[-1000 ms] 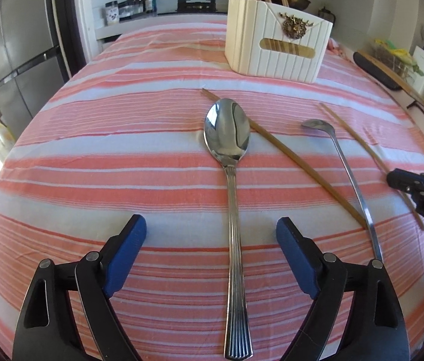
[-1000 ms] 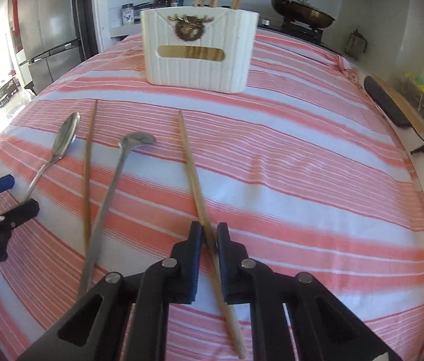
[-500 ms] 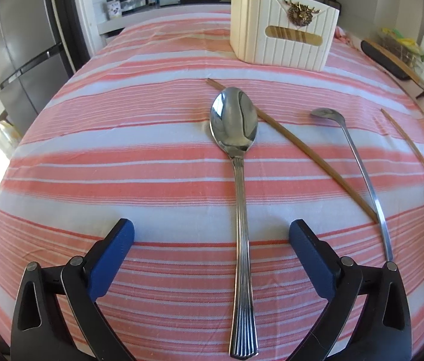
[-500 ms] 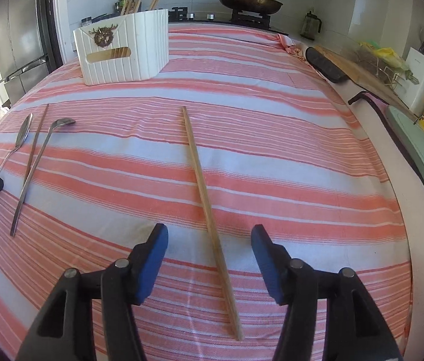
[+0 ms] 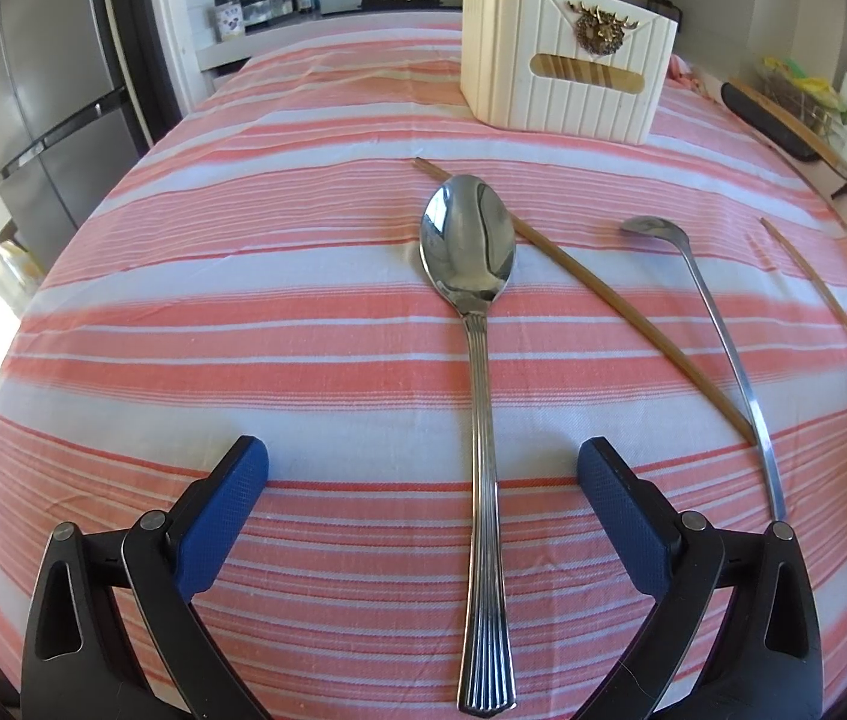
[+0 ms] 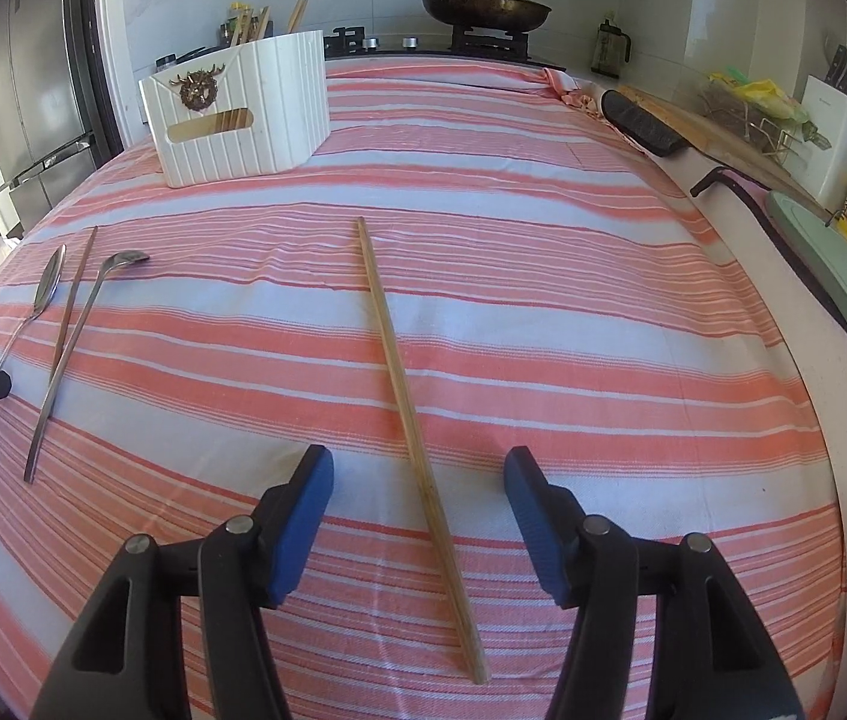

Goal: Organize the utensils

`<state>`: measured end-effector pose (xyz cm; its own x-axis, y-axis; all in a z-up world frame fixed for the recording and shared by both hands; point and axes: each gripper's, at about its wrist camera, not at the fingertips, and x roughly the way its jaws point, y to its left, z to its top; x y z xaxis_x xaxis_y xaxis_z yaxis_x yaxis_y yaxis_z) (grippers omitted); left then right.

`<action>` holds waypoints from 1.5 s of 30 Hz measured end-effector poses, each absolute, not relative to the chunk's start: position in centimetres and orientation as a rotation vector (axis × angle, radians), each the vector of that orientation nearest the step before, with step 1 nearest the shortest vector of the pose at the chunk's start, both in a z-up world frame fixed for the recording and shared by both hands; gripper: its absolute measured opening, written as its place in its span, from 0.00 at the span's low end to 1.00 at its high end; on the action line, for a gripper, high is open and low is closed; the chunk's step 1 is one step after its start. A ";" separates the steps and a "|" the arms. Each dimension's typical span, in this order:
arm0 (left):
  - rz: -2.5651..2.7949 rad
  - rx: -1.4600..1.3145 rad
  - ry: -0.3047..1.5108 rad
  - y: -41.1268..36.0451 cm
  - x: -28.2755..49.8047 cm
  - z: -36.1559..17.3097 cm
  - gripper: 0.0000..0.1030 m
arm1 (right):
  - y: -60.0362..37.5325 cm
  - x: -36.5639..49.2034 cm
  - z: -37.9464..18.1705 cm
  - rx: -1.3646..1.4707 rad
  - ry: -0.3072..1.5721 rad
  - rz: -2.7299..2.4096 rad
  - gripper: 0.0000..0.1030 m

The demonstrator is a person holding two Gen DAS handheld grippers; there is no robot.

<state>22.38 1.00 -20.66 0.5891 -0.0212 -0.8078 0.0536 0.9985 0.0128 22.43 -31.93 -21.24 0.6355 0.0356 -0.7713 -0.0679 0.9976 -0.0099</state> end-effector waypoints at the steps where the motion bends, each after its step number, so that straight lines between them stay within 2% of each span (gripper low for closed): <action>1: -0.044 0.037 0.940 1.0 22.4 -20.7 1.00 | -32.0 22.4 -21.2 -0.039 0.880 0.059 0.59; 8: -0.121 0.079 0.995 1.3 22.5 -20.3 1.00 | -32.2 22.3 -21.2 -0.034 0.892 0.082 0.59; 15: -0.147 0.063 1.122 4.0 23.9 -19.9 0.99 | -32.9 23.5 -20.4 -0.128 1.098 0.224 0.59; 20: -0.182 0.026 1.146 3.2 26.2 -19.6 0.99 | -32.0 26.5 -20.2 -0.169 1.152 0.266 0.59; 27: -0.140 0.077 1.112 0.8 30.5 -19.9 0.89 | -30.0 31.5 -20.2 -0.182 1.097 0.272 0.56; 30: -0.144 0.080 1.094 -0.3 32.0 -19.8 0.79 | -29.4 33.5 -20.2 -0.165 1.072 0.262 0.52; 33: -0.168 0.102 1.075 -1.5 33.1 -19.6 0.65 | -28.9 35.5 -20.1 -0.143 1.054 0.253 0.39; 34: -0.185 0.111 1.068 -1.7 33.3 -19.5 0.53 | -28.7 36.1 -20.0 -0.148 1.050 0.239 0.27; 35: -0.194 0.121 1.062 -1.9 33.5 -19.4 0.48 | -28.5 36.6 -19.9 -0.148 1.050 0.232 0.09; 36: -0.193 0.129 1.058 -1.9 33.7 -19.1 0.41 | -28.5 37.2 -19.9 -0.135 1.058 0.225 0.06; 40: -0.214 0.081 1.056 -0.9 33.8 -18.4 0.41 | -29.1 37.7 -18.7 -0.042 1.030 0.224 0.06; 45: -0.244 0.016 0.920 0.9 30.4 -13.7 0.41 | -30.0 33.7 -12.5 0.044 0.856 0.282 0.06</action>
